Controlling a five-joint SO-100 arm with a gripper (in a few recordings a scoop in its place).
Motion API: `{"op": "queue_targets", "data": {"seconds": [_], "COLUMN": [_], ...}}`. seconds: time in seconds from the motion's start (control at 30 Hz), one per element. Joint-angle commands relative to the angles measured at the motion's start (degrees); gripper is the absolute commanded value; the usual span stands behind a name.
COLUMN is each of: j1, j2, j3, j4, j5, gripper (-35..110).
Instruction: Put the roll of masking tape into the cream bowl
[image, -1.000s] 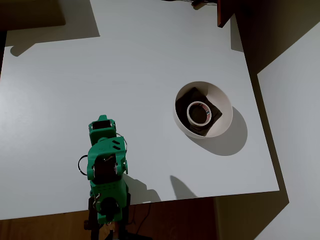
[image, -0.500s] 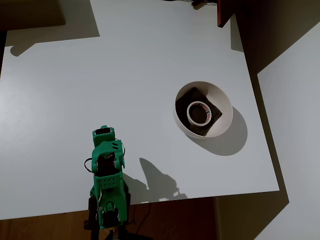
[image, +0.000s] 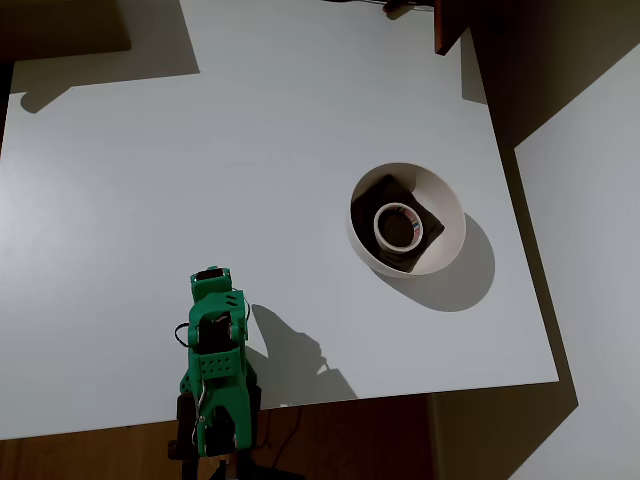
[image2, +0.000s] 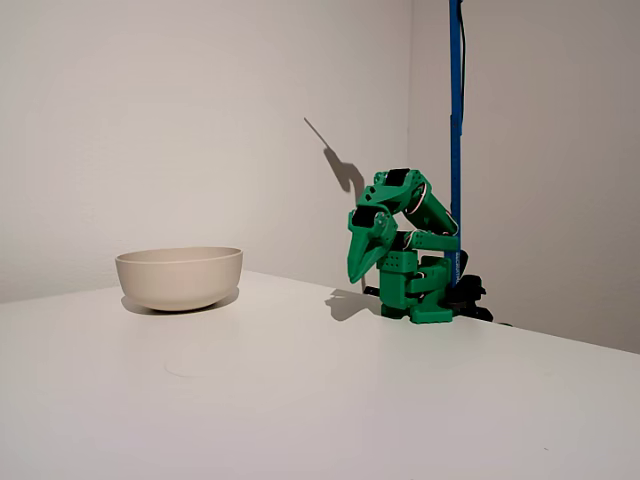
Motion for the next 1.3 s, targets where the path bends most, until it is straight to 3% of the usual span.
{"op": "queue_targets", "data": {"seconds": [0.0,1.27], "j1": [-0.8,-0.1], "j2": [0.4,0.4], "j3": [1.7,4.5], "j4": [0.6,3.3], "j5": [-0.3,1.9], "gripper": [-8,-8]}}
